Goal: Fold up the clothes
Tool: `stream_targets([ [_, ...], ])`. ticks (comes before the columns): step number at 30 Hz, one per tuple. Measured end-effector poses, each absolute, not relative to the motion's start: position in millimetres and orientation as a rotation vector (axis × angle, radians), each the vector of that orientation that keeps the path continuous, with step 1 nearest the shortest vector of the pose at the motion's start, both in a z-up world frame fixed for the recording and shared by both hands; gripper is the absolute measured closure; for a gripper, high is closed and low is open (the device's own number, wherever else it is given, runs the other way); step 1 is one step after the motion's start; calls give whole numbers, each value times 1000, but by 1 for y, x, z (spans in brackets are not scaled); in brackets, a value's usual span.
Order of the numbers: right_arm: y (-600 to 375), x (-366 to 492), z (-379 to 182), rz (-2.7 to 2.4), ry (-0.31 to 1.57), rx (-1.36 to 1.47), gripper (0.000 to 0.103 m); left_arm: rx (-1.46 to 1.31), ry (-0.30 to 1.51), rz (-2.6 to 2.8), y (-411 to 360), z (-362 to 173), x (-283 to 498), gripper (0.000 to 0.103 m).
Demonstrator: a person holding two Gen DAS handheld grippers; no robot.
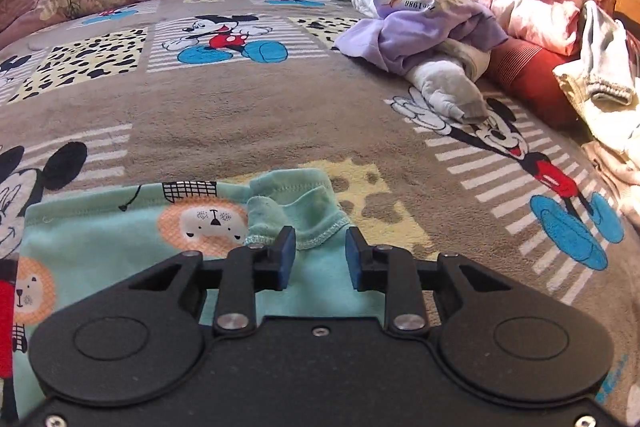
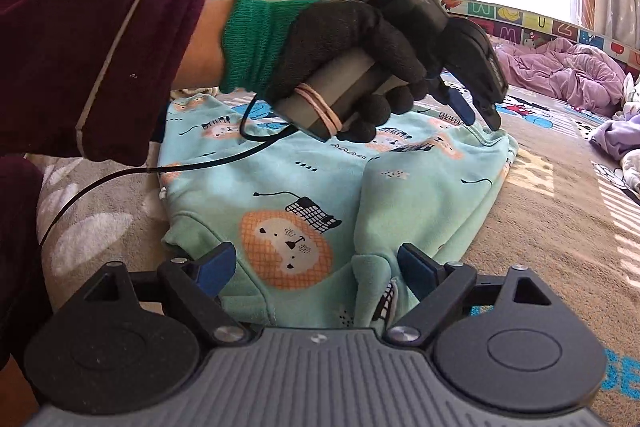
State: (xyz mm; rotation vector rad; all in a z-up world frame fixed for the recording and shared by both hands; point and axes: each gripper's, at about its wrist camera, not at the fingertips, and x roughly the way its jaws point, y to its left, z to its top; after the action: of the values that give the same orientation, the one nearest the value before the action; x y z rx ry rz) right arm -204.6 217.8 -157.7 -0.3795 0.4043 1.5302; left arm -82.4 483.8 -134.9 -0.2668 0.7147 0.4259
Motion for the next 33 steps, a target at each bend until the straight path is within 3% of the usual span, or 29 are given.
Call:
stream_targets([
  [1, 219, -206, -158, 1530, 405, -389, 14, -250, 745, 449, 489, -142, -74, 77],
  [2, 219, -207, -159, 1529, 405, -400, 14, -244, 767, 469, 494, -146, -68, 70],
  [8, 223, -211, -162, 1527, 410, -442, 12, -209, 763, 518, 496, -128, -67, 70],
  [16, 219, -209, -157, 1512, 388, -403, 12, -185, 602, 426, 427, -92, -180, 70],
  [21, 201, -207, -143, 1472, 321, -350, 13, -201, 608, 363, 378, -104, -235, 72],
  [26, 193, -220, -146, 1485, 313, -441, 15, -197, 696, 325, 370, -143, -224, 76],
  [33, 179, -232, -146, 1502, 289, -484, 16, -263, 643, 293, 364, -134, -247, 76],
])
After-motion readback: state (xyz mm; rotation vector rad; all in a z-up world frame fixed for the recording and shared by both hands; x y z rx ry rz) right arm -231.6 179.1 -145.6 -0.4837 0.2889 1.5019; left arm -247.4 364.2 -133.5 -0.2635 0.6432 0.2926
